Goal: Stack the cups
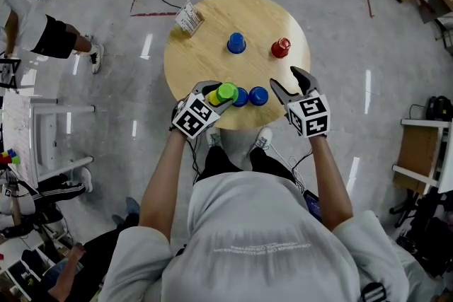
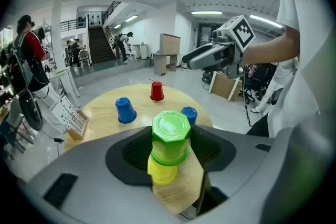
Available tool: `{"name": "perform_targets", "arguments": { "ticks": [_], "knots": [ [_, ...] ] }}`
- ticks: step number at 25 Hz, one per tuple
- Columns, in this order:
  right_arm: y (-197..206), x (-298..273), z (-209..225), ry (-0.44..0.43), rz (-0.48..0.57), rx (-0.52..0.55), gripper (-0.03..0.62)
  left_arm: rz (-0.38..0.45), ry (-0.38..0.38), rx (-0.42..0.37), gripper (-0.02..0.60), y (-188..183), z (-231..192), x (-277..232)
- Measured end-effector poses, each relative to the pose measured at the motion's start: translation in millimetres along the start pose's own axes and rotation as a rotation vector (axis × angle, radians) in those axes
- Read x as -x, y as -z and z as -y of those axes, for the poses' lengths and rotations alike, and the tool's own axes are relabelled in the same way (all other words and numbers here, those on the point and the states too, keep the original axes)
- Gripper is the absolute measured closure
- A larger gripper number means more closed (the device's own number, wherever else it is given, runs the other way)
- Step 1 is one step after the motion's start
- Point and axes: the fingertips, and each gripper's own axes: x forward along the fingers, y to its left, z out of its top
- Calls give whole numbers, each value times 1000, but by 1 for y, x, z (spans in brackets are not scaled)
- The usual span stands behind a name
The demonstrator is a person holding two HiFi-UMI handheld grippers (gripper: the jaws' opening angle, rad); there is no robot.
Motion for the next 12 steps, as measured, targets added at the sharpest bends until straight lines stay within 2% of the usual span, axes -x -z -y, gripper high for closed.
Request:
{"name": "perform_targets", "arguments": {
  "ticks": [9,12],
  "knots": [
    [13,5,5,12,-16,-15,286,22,-12,-2,339,3,-2,-10],
    [13,1,2,4,-17,-16,286,41,6,8,316,-3,0,-4]
  ]
}}
